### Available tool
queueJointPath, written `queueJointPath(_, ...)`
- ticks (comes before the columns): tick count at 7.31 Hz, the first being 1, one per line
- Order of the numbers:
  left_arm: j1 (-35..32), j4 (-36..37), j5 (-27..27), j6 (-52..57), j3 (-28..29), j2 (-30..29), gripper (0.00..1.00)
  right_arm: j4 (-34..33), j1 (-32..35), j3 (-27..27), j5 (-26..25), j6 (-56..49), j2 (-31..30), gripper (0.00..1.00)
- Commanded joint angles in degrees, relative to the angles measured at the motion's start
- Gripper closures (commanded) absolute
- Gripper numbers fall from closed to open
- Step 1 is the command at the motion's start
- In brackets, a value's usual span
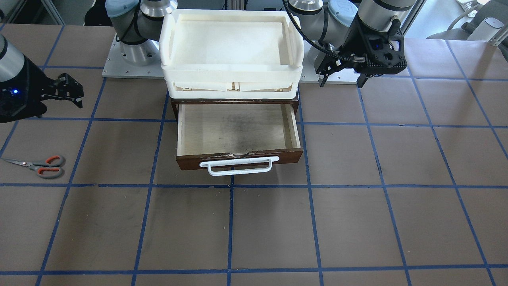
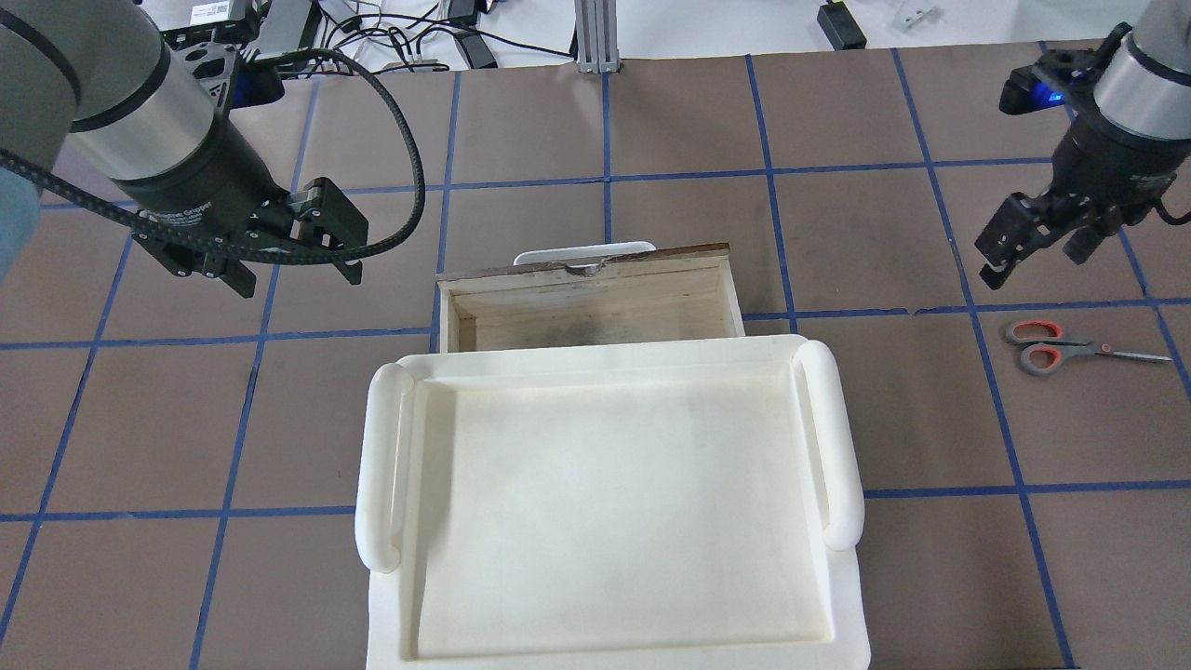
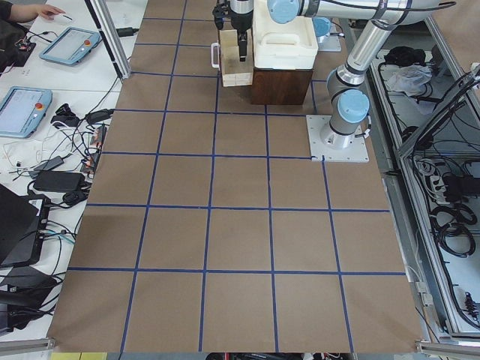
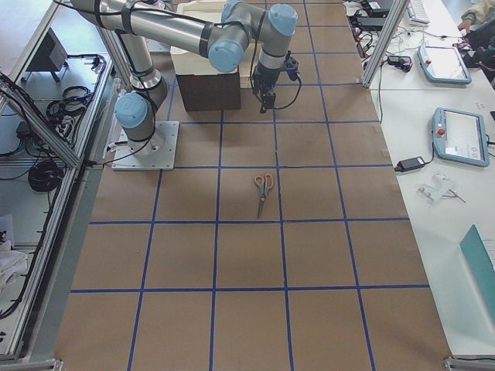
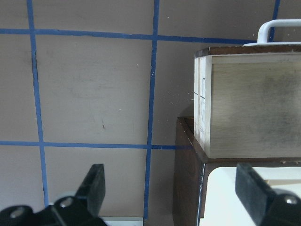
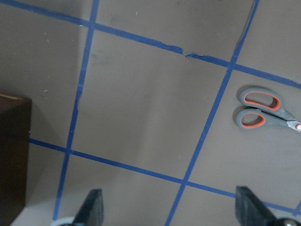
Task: Put scissors in drawer and close it
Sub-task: 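Lower the right gripper over the scissors handles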
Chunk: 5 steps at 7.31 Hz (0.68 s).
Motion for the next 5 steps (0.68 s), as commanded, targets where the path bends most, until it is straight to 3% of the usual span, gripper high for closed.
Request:
queueJointPath(1,0.00,-0.15,0.30,0.12,0.03,0.34,0.00,-9.18,-9.00,6.97,-2.44,-19.92,0.22,0.03)
queueJointPath(2,0.00,-0.15,0.39,0.12,0.03,0.26,0.00,-16.72,-11.73,9.70,-3.32,-31.85,1.53,0.03)
queueJointPath(4,0.00,-0.15,0.39,0.12,0.03,0.26,0.00,-22.47,-17.53,11.22,-2.28,-50.26,7.31,0.03)
queueJointPath(5,0.00,-0.15,0.30,0.04,0.03,0.26,0.00,-29.12,-18.25,13.05,-2.28,-57.91,9.78,0.04)
